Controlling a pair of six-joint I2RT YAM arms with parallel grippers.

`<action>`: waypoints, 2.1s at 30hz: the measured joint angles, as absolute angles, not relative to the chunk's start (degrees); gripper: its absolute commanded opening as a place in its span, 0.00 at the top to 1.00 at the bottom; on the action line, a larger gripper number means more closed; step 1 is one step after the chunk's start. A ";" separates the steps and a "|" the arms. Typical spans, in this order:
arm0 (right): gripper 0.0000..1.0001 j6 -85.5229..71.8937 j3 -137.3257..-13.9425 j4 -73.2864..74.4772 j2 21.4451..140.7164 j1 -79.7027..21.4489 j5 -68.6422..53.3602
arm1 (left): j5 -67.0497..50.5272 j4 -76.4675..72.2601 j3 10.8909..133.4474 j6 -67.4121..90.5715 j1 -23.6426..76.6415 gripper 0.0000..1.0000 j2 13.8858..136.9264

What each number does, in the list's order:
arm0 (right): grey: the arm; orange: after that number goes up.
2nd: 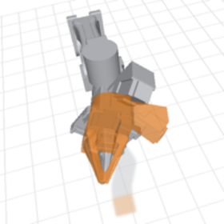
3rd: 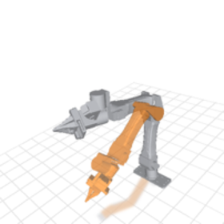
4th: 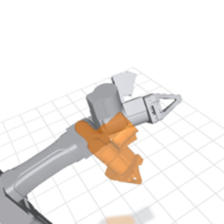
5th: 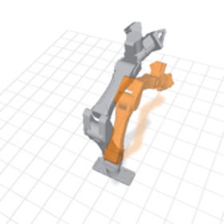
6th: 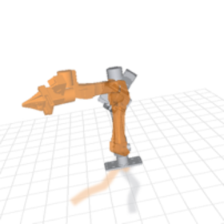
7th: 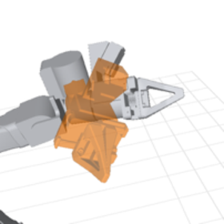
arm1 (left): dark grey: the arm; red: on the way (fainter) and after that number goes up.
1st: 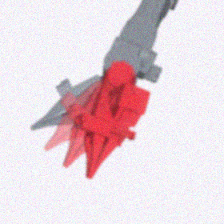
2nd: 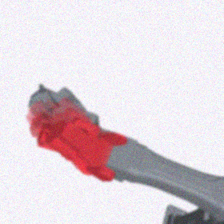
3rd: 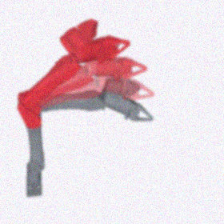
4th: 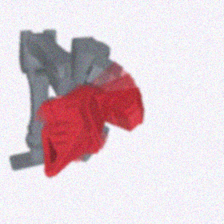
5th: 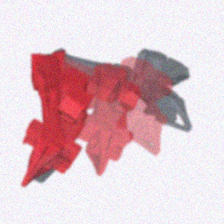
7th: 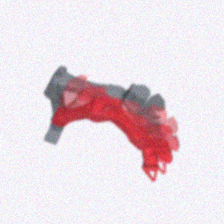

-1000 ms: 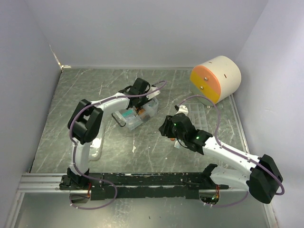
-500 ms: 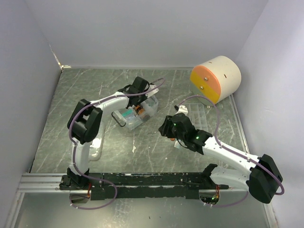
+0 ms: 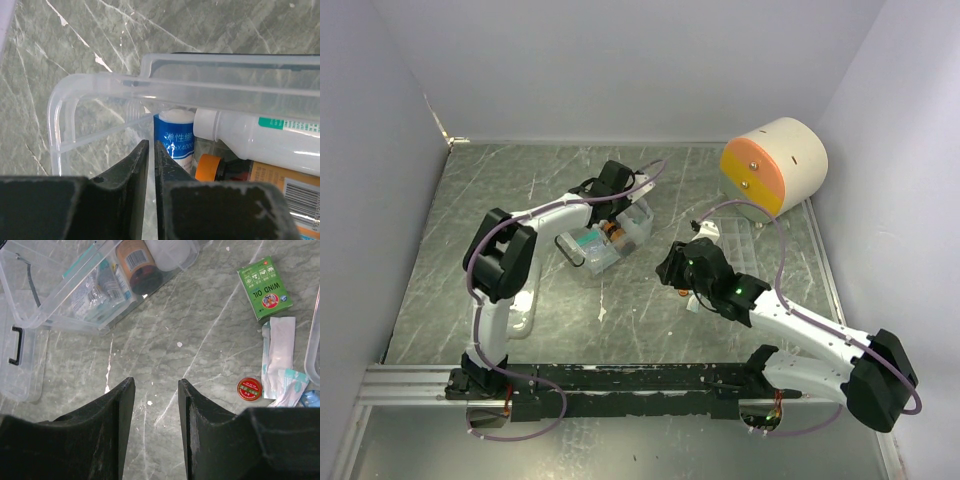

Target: Organize the medicine kit

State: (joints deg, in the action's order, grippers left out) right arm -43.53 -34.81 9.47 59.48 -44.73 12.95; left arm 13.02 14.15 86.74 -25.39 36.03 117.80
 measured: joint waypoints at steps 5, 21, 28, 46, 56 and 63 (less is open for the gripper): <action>0.60 -43.53 -34.81 9.82 59.48 -44.73 13.37 | 12.69 11.92 85.82 -24.36 35.83 0.81 118.13; 0.60 -43.59 -34.81 11.00 58.52 -44.71 13.78 | 12.69 9.06 82.61 -23.73 35.81 0.79 118.80; 0.60 -43.66 -34.87 12.27 56.75 -44.69 15.07 | 12.67 9.50 82.43 -22.57 35.79 0.74 117.01; 0.55 -37.91 -38.92 22.17 58.96 -38.94 23.83 | 16.82 12.36 74.28 -3.38 34.09 0.16 78.87; 0.48 -31.73 -42.70 23.92 68.66 -30.98 22.24 | 20.34 14.33 58.04 8.64 33.43 0.00 58.37; 0.48 -27.79 -47.99 23.92 78.85 -29.30 19.09 | 19.64 12.93 52.38 13.67 33.41 0.06 50.41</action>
State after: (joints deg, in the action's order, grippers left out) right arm -27.79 -47.99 23.92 78.85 -29.30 19.09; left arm 19.64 12.93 52.38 13.67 33.41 50.41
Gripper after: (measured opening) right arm 0.520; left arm 0.982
